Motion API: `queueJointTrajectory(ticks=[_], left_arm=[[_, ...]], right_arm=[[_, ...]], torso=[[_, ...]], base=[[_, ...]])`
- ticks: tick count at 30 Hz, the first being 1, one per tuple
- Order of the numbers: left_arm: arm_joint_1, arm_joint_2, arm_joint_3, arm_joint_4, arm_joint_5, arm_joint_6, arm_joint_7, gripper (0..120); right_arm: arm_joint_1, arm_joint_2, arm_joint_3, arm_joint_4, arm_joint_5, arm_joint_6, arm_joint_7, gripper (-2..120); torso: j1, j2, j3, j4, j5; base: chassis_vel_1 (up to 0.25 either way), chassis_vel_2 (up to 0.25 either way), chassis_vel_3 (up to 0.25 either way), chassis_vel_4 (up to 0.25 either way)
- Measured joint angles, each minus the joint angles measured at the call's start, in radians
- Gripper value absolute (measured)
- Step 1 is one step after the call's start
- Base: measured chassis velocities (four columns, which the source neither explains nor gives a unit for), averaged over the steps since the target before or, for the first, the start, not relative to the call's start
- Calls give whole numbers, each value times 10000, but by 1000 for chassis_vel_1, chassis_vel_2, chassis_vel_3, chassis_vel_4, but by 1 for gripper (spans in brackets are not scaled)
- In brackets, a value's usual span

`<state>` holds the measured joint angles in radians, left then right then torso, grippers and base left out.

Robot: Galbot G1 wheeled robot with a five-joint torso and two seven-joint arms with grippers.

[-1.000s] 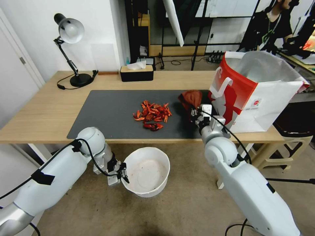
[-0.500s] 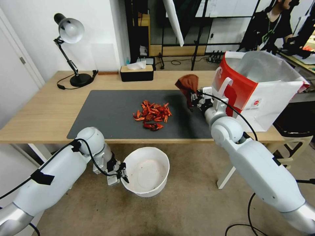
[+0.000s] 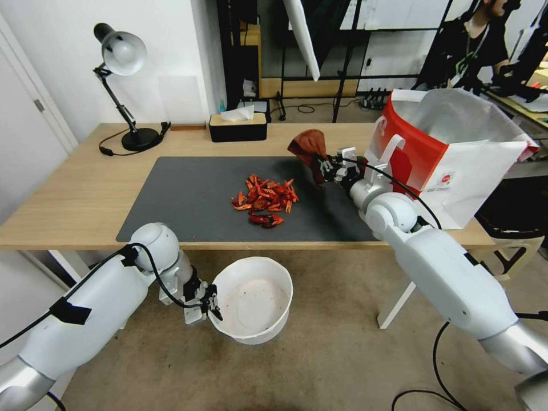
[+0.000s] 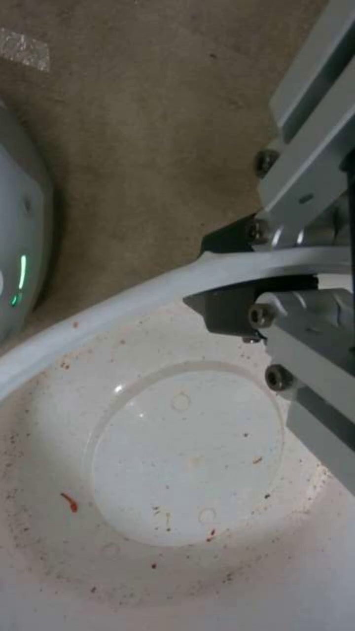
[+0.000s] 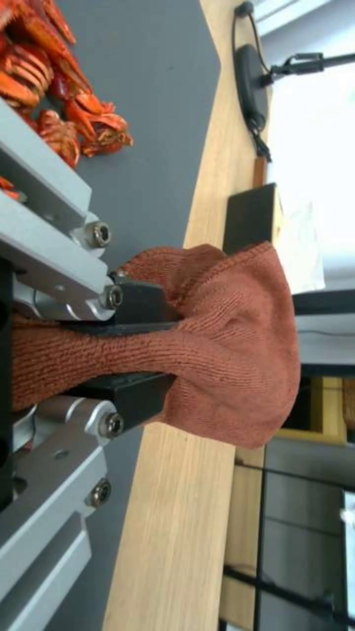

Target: Sweep shrimp from table into container with towel, then put container into takeout bag.

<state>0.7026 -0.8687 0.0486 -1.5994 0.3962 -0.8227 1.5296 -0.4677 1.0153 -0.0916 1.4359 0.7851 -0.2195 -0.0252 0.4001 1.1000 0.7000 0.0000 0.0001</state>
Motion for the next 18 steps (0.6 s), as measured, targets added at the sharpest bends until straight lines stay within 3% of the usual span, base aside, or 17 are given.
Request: queueJointTrajectory(ticks=[10, 18], left_arm=[[-300, -3, 227, 118, 8, 0, 0, 0], [-1047, -192, 805, 361, 16, 0, 1, 0]], right_arm=[[1031, 474, -591, -1322, -102, 85, -362, 8], [1614, 794, -984, -2003, -175, -7, -661, 8]], torso=[[-1, 0, 0, -1, -1], [-1, 0, 1, 0, -2]], base=[[0, 0, 0, 0], [0, 0, 0, 0]])
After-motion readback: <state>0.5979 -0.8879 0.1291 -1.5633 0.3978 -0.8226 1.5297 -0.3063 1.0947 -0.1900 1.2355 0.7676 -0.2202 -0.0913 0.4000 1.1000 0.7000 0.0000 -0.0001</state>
